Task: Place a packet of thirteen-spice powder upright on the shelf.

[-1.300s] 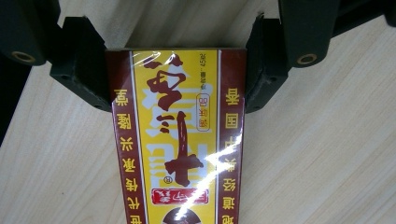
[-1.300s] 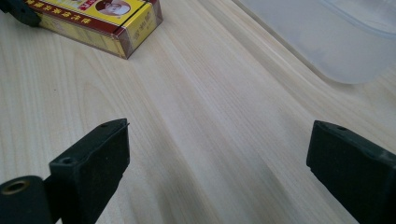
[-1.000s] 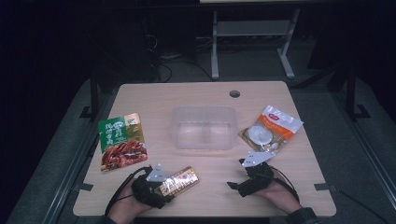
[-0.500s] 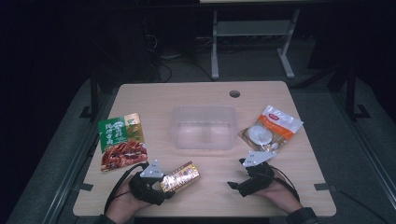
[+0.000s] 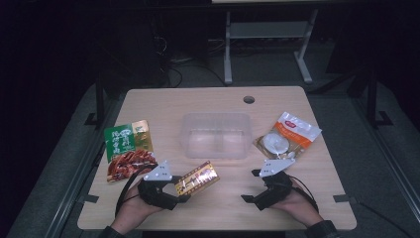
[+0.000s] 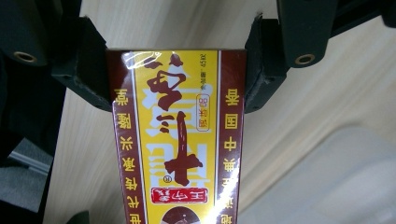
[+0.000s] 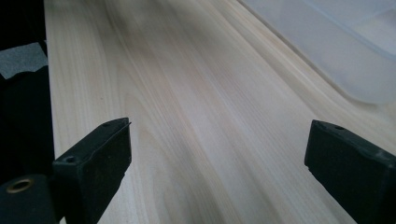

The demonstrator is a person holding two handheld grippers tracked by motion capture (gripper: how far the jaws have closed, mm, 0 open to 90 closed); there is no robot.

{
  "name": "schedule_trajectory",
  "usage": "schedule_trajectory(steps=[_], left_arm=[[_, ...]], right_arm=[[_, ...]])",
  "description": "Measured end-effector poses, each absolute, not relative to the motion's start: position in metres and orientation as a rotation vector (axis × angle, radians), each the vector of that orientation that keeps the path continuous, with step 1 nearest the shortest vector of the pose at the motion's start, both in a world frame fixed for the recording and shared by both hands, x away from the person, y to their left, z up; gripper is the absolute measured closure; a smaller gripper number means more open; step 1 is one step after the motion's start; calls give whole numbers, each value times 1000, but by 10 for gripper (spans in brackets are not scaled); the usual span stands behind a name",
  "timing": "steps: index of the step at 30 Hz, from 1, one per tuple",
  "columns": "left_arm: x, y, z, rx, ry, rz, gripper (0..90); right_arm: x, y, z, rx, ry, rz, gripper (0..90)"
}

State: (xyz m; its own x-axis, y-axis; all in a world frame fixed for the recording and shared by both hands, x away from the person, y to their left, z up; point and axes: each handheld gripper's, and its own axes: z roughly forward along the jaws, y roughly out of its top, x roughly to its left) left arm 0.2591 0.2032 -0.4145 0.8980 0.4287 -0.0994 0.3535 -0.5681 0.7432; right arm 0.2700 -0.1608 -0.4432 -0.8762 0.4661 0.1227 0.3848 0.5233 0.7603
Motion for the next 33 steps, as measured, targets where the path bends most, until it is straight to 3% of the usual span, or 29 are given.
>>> schedule_trajectory(steps=[33], left_arm=[[279, 173, -399, 2112, 302, 82, 322]], right_arm=[[306, -137, -389, 328, 2634, 1731, 98]])
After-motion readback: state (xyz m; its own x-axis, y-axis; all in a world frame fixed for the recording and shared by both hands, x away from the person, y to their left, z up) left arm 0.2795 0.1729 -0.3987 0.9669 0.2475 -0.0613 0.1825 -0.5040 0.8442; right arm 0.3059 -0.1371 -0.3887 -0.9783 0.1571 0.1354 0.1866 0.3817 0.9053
